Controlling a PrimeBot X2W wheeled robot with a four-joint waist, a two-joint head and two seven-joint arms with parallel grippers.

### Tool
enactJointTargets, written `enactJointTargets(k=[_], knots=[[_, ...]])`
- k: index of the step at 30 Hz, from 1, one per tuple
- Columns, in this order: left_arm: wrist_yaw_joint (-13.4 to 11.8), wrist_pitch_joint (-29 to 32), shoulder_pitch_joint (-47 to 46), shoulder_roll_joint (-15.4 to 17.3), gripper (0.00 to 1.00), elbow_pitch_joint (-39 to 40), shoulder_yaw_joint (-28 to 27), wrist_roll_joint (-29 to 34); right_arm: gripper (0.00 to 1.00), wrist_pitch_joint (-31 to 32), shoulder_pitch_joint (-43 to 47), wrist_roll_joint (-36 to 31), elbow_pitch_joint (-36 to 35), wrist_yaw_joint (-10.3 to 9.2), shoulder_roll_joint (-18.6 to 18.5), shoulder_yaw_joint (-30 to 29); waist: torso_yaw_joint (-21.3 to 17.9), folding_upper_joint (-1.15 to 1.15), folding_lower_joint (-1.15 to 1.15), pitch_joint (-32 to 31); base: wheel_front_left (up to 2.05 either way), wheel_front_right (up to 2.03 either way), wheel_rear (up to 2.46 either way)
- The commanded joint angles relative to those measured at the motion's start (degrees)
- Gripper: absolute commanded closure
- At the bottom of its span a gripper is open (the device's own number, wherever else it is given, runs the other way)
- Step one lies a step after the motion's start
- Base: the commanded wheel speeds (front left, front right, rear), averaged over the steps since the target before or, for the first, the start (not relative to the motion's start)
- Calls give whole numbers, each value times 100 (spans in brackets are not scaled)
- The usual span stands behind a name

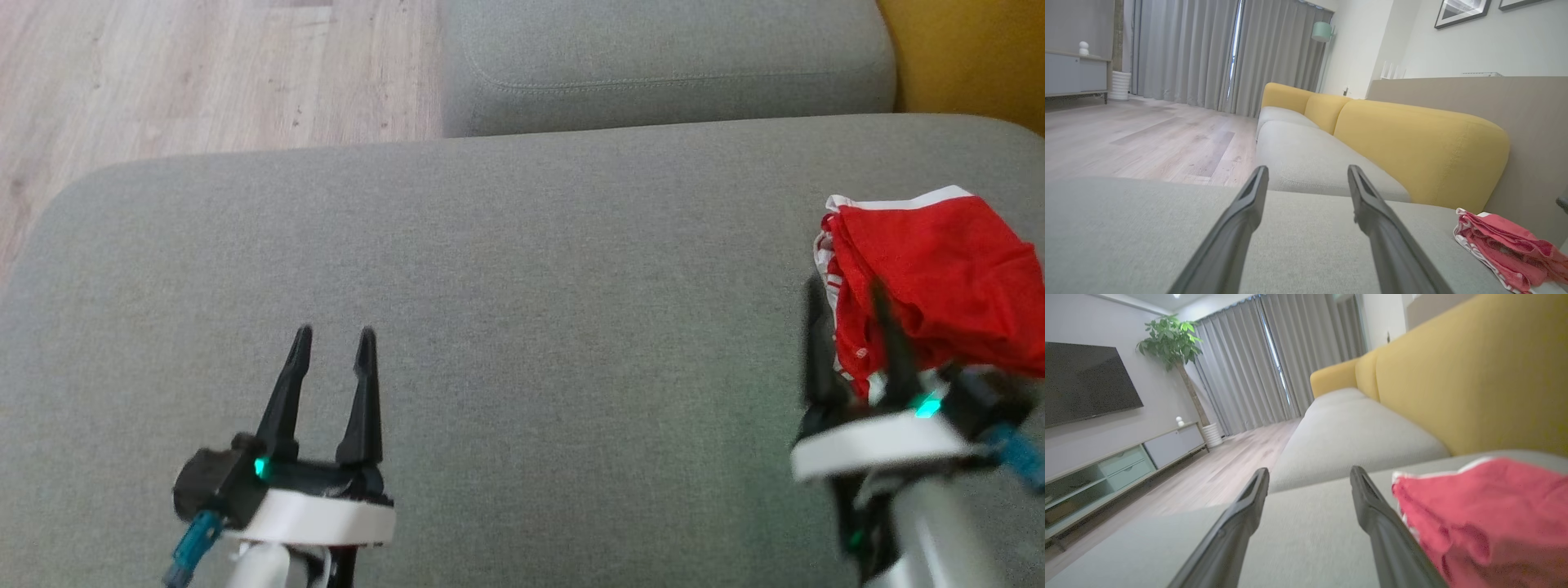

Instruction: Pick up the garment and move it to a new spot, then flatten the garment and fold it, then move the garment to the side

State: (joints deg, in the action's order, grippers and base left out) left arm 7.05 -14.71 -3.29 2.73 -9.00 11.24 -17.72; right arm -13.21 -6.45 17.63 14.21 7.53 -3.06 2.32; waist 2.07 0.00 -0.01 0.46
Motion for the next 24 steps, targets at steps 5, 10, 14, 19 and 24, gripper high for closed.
enactJointTargets(k=[5, 10, 14, 19, 24], knots=[[-21, -29, -14, 15, 0, -12, -294, -186, 0, -155, 80, 199, -33, -4, 16, 433, -26, 0, 1, -52, 0, 0, 0], [-48, -29, -14, 15, 0, -40, -344, -244, 0, -174, 21, 200, -50, -4, 17, 483, -40, 0, 1, -54, 0, 0, 0], [-76, -29, -24, 15, 0, 19, -362, -226, 0, -177, 8, 203, -147, -4, 17, 455, -38, 0, 1, -57, 0, 0, 0], [-94, -29, -13, 15, 0, 112, -366, -223, 0, -177, 32, 198, -172, -4, 18, 430, -37, 0, 1, -71, 0, 0, 0], [-140, -29, 18, 15, 0, 174, -382, -206, 0, -178, 48, 207, -172, -4, 18, 449, -43, 0, 1, -86, 0, 0, 0]])
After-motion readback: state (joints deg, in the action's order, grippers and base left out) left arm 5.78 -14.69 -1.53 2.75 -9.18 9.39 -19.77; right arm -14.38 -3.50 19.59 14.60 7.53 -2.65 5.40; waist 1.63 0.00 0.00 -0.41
